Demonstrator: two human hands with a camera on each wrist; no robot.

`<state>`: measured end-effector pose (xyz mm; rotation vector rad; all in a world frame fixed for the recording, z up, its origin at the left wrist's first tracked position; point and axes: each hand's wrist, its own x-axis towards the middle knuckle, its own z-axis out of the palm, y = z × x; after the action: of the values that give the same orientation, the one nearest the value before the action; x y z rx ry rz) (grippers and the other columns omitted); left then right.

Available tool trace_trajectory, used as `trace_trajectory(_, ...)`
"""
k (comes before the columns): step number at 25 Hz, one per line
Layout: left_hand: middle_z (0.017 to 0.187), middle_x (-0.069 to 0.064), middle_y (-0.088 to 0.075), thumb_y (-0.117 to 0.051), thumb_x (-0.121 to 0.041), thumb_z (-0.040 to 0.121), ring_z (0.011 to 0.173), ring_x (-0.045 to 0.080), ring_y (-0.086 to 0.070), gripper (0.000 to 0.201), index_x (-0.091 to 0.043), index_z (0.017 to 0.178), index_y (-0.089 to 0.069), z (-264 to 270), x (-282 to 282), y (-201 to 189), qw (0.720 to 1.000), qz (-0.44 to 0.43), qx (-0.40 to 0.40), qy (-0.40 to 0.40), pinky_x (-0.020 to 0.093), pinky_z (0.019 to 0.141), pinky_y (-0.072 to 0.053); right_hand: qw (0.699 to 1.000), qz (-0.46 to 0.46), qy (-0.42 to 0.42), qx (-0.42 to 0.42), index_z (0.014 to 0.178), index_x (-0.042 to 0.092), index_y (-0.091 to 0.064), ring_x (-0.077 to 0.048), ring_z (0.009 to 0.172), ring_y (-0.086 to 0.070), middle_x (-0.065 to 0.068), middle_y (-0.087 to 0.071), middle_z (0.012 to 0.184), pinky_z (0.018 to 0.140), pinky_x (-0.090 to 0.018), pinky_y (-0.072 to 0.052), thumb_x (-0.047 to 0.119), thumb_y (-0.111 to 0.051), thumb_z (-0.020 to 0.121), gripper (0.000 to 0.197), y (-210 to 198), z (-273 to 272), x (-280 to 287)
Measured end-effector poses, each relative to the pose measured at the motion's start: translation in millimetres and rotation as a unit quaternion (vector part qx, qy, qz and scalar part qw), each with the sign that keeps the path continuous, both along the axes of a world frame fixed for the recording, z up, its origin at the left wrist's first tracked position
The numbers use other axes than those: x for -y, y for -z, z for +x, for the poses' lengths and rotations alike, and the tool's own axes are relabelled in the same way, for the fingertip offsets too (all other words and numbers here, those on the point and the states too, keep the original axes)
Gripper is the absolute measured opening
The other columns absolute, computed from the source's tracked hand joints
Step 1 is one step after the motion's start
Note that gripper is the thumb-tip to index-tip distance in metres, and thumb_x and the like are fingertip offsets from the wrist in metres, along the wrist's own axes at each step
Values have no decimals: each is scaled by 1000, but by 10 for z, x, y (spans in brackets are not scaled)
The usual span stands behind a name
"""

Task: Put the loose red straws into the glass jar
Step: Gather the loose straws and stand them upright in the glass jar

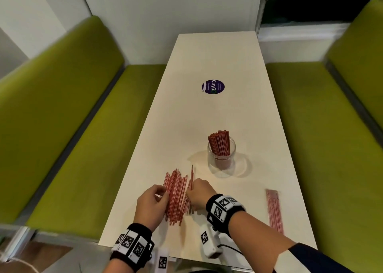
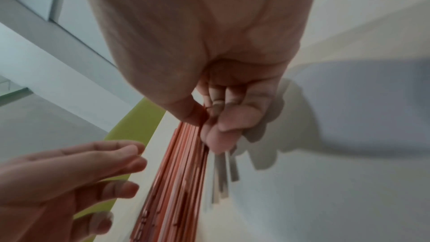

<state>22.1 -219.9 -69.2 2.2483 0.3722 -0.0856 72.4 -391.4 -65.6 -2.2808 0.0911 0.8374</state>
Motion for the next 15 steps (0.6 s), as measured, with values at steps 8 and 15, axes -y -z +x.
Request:
trace_trajectory(8,100,-5,-65,-74,-19,84,93,11,-62,23,-21,106,-69,6,119,90,992,101,-9,82,23,86,-50,992,-97,-50,57,105,4,-66,-31,91,-69,-15,-69,108,72,-33,-55,21,-56,96,22,-128,13,-217)
trace_trajectory(15,99,-6,-64,-68,-24,89,89,9,-59,18,-20,106,-70,5,159,78,990,108,-16,91,22,83,-48,995,-79,-46,45,105,3,-65,-32,93,-69,-16,-68,107,73,-35,-54,14,-53,94,19,-141,43,-213)
